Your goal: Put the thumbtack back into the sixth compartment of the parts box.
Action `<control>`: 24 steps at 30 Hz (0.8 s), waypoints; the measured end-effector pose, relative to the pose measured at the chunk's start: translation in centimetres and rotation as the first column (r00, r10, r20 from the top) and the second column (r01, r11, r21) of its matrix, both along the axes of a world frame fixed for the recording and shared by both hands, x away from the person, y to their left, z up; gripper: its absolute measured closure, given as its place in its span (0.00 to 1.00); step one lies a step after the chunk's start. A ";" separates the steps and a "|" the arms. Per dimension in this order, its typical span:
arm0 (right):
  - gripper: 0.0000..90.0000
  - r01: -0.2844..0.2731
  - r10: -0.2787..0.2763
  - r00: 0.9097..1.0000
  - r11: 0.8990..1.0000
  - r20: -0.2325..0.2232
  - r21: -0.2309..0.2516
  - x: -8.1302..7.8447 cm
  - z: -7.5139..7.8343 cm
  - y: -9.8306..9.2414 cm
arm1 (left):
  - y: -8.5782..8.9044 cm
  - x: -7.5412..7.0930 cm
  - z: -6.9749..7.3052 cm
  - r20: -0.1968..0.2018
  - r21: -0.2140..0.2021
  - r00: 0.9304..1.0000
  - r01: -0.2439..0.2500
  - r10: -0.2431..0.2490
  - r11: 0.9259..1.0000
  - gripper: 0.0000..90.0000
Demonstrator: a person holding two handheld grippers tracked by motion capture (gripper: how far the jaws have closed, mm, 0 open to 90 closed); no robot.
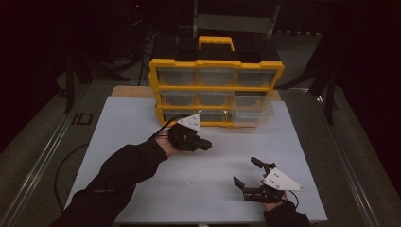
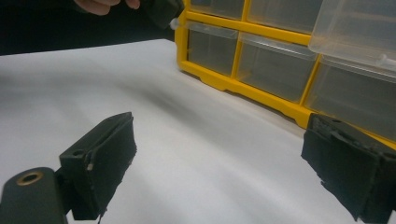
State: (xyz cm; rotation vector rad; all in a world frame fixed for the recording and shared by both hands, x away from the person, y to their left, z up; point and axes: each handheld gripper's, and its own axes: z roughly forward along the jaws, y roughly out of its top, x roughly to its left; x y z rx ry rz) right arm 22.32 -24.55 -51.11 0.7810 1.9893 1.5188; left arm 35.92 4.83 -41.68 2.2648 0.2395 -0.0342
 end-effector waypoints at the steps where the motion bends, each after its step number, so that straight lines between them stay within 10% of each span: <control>1: 0.11 -0.002 0.002 1.000 1.000 0.002 -0.004 0.0 0.0 0.0 | -0.1 0.1 0.1 0.003 0.000 1.000 0.002 -0.002 1.000 0.96; 24: 0.11 -0.002 0.002 1.000 1.000 0.001 0.001 0.0 0.0 0.0 | -2.7 1.9 5.1 0.066 -0.074 0.998 0.008 -0.003 0.997 0.96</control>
